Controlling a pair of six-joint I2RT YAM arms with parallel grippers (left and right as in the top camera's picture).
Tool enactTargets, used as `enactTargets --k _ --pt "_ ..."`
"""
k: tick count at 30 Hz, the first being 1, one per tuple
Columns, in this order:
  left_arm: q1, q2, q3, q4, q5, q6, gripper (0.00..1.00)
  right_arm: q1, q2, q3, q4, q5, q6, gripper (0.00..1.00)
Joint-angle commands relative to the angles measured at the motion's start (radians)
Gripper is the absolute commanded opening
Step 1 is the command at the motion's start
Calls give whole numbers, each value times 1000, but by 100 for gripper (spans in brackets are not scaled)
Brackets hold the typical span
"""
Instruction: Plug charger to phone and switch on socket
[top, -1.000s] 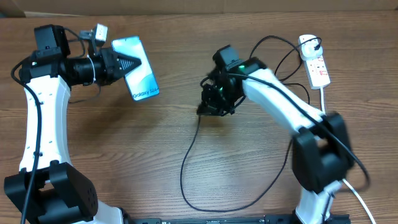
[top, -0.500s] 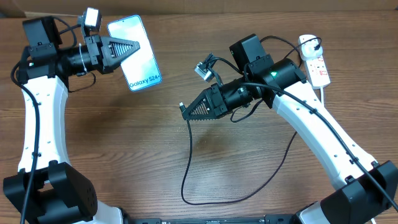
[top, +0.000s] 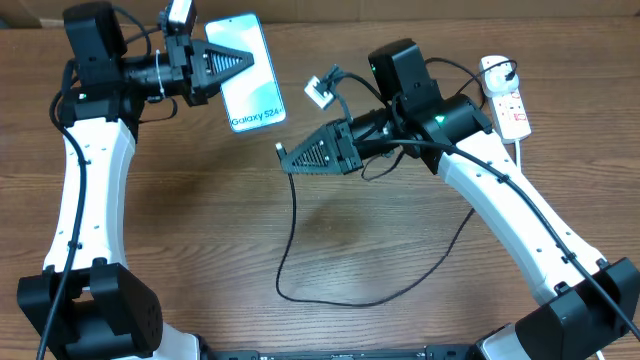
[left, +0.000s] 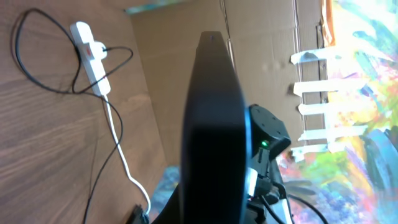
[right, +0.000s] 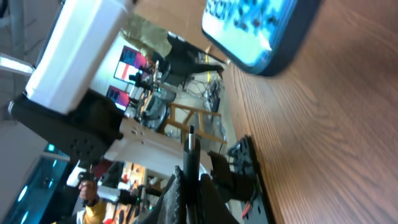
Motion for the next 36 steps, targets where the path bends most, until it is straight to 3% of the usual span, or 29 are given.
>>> enactTargets --k 1,8,36 --pt "2 -19 13 89 -14 -172 4 3 0 6 68 -1 128 4" --pt "-8 -19 13 187 -11 -286 4 5 0 6 167 -2 226 4" --pt "-42 -19 13 190 -6 -293 4 5 0 6 324 48 458 4"
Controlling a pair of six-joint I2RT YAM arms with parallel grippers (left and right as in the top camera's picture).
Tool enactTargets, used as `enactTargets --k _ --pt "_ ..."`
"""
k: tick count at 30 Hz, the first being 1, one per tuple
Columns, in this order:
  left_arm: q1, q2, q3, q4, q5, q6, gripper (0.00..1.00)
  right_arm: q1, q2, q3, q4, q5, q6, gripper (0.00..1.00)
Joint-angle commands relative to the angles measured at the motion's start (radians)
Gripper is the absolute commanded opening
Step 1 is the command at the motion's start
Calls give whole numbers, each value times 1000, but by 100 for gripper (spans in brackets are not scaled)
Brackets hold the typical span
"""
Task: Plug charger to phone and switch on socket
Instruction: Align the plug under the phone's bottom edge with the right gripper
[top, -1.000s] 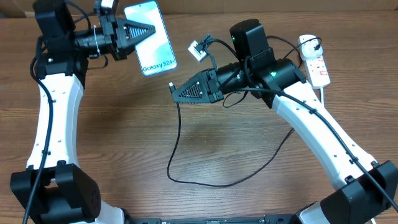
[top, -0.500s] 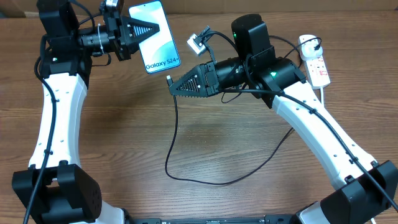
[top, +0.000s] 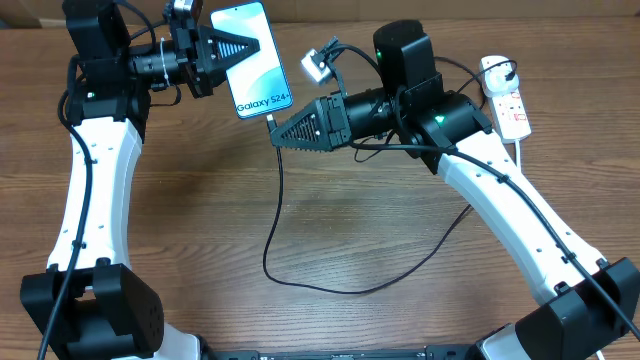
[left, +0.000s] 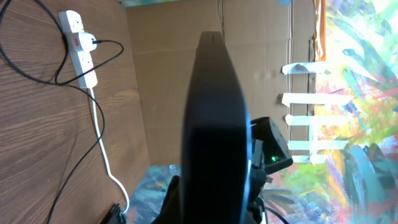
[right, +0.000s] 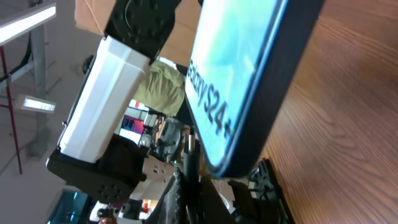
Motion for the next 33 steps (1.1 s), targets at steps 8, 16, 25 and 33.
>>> enactTargets --k 8,16,25,33 --pt "-7 -19 13 8 13 -9 4 8 10 6 21 13 60 4" --pt "-7 -19 13 8 13 -10 4 19 34 6 22 13 76 4" --pt "-6 -19 13 8 13 -9 4 14 34 6 39 -4 79 4" --pt "-6 -19 13 9 8 -9 4 14 34 6 55 -82 79 4"
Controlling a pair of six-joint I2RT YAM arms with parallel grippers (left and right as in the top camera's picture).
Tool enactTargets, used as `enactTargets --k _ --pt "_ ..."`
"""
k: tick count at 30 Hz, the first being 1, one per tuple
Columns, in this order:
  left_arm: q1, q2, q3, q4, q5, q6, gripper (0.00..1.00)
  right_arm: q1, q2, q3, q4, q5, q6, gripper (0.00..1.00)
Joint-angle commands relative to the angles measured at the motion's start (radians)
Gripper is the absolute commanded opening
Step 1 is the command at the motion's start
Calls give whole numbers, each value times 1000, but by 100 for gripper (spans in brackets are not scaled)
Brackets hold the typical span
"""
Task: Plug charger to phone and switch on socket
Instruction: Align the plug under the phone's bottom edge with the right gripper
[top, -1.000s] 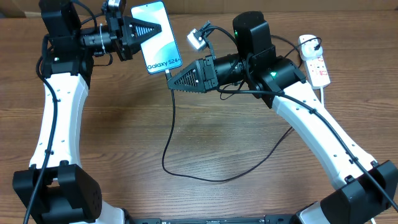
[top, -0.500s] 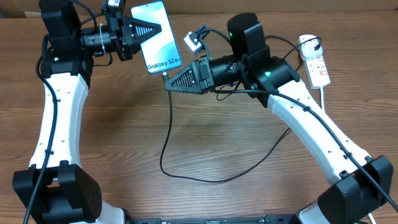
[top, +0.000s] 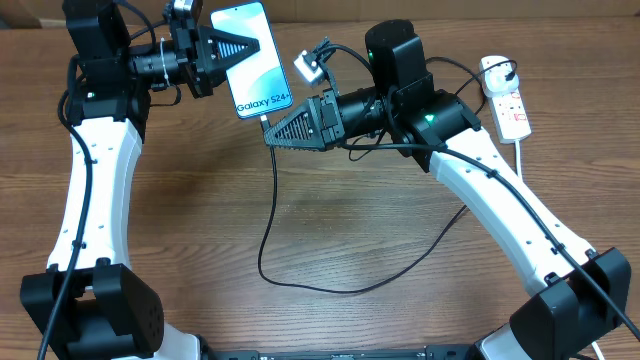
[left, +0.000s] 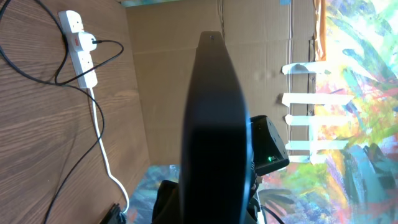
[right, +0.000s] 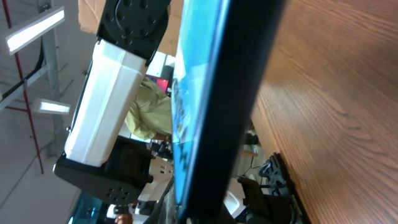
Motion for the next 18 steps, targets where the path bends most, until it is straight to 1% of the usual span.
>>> enactTargets --k 1,18 --pt "-6 -19 13 11 8 -9 4 0 2 6 8 -60 -1 4" --pt "-6 -19 13 15 9 -24 4 -46 2 6 5 -71 -5 4"
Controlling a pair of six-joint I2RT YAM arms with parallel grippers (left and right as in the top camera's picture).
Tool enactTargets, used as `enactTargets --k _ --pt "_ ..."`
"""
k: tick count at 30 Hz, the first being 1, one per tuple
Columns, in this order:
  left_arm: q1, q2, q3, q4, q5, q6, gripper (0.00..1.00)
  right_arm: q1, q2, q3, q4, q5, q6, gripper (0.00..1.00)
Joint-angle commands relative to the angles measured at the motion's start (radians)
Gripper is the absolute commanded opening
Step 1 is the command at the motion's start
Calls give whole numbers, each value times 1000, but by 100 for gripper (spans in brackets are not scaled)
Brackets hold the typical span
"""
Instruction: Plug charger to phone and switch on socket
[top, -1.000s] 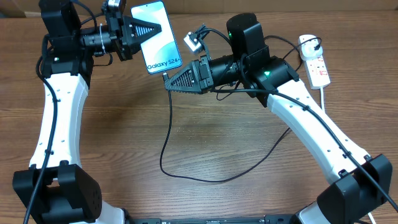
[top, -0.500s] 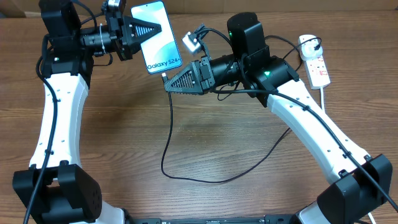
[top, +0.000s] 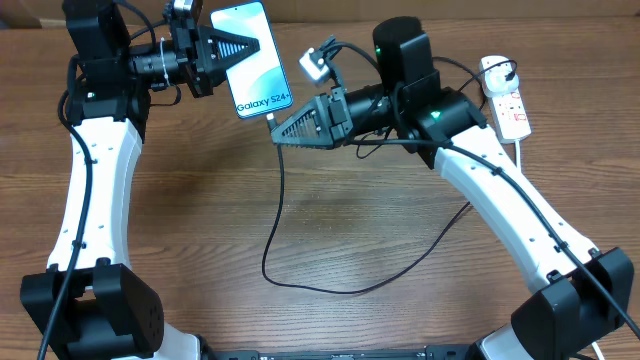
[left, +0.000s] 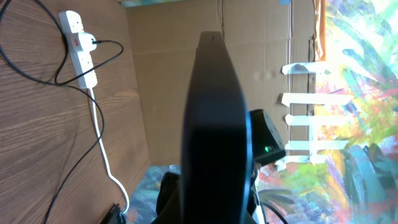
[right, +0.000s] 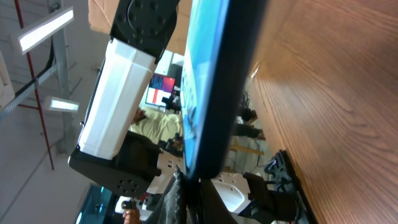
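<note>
My left gripper (top: 245, 47) is shut on the phone (top: 252, 60) and holds it in the air at the back left, its lit "Galaxy S24" screen facing up. In the left wrist view the phone (left: 214, 118) shows edge-on and dark. My right gripper (top: 278, 136) is shut on the charger plug at the phone's lower end. In the right wrist view the right gripper (right: 186, 186) sits just under the phone's bottom edge (right: 214, 93); whether the plug is seated is hidden. The black cable (top: 275, 230) hangs from there and loops across the table to the white socket strip (top: 506, 100).
The white socket strip (left: 79, 55) lies at the back right with a black plug in it and a white lead (top: 522, 150) running toward the table's right edge. The cable loop (top: 350, 290) lies on the wood between the arms. Cardboard stands behind the table.
My right gripper has shifted slightly to the right under the phone's lower end, still shut on the plug. The phone and the left gripper have not moved.
At first the left gripper held the phone lower, and the right gripper held the plug well below and to its right. Then the phone was higher, with the plug close to its lower end. Later the plug sat under the bottom edge, where it stays.
</note>
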Motion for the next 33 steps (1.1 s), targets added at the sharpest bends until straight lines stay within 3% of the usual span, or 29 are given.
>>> enactTargets --k 1,33 --pt "-6 -19 13 11 10 -21 4 -9 2 6 6 -18 -8 4" --pt "-6 -19 13 14 0 -20 4 18 2 6 37 18 23 4"
